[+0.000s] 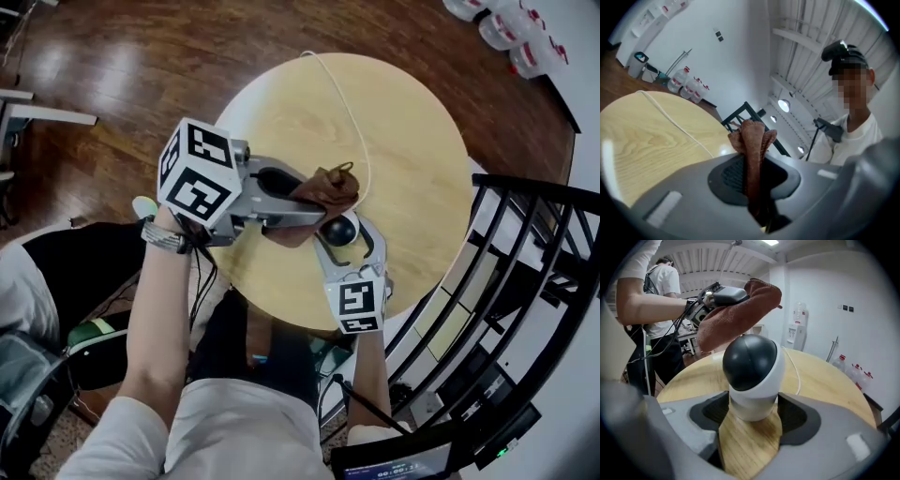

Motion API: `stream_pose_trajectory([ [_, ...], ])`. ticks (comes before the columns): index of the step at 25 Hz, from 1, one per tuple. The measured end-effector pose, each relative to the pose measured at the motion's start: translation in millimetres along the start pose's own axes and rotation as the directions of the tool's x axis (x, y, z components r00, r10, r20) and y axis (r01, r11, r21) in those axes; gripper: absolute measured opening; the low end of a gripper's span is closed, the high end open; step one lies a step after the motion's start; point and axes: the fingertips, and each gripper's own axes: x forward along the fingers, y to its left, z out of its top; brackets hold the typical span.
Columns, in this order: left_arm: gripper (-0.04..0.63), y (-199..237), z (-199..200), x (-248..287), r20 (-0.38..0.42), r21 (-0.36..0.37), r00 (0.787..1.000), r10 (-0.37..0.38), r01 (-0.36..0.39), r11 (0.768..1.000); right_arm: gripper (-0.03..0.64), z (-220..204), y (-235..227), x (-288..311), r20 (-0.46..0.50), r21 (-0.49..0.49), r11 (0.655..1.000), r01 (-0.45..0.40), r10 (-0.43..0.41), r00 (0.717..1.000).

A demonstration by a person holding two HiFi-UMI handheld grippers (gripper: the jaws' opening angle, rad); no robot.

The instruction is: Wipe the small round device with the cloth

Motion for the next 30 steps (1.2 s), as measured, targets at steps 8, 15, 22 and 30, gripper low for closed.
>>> stream_pose_trajectory([
  [8,0.069,31.1,-20.8,24.3,-0.048,-0.133,0.998,-0.045,0.039,0.990,0.318,1.5,-3.1,-5.0,0.018,-0.117,0.990,-0.079,0.082,0.996],
  [15,0.069,64.2,-30.4,25.7,-0.030,-0.284,1.000,0.007,-0.016,0.959,0.316,0.3,-1.0,-8.6,-0.005,-0.218,0.951,-0.218,0.222,0.975],
  [22,0.067,78.5,-50.3,25.3,-0.119,-0.300,0.989,0.091,-0.123,0.946,0.316,3.8,4.9,-9.8,-0.065,-0.341,0.855,-0.391,0.393,0.917],
  [30,0.066,91.7,-74.9,30.1,-0.272,-0.309,0.940,0.206,-0.288,0.906,0.319,-0.2,-1.5,-13.6,-0.088,-0.259,0.854,-0.451,0.444,0.892],
])
